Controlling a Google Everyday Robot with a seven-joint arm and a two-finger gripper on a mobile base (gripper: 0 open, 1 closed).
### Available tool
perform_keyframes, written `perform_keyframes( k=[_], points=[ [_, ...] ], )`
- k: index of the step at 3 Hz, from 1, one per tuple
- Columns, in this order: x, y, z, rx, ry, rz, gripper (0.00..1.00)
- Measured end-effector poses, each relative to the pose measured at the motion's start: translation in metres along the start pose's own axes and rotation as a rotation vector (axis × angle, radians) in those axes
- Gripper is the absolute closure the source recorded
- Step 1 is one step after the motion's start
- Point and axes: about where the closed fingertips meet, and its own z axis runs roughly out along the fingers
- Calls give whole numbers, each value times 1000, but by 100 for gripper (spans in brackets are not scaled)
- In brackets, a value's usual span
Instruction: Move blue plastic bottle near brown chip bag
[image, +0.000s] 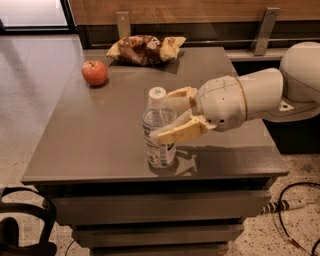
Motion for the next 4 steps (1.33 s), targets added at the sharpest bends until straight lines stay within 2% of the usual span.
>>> perform_keyframes(
  k=[1, 2, 3, 4],
  points=[
    [-1, 1, 2, -3, 1, -2, 100],
    [-6, -2, -2, 7, 5, 8, 100],
    [-22, -24, -19, 34, 25, 33, 100],
    [-51, -64, -47, 68, 76, 76, 100]
  ],
)
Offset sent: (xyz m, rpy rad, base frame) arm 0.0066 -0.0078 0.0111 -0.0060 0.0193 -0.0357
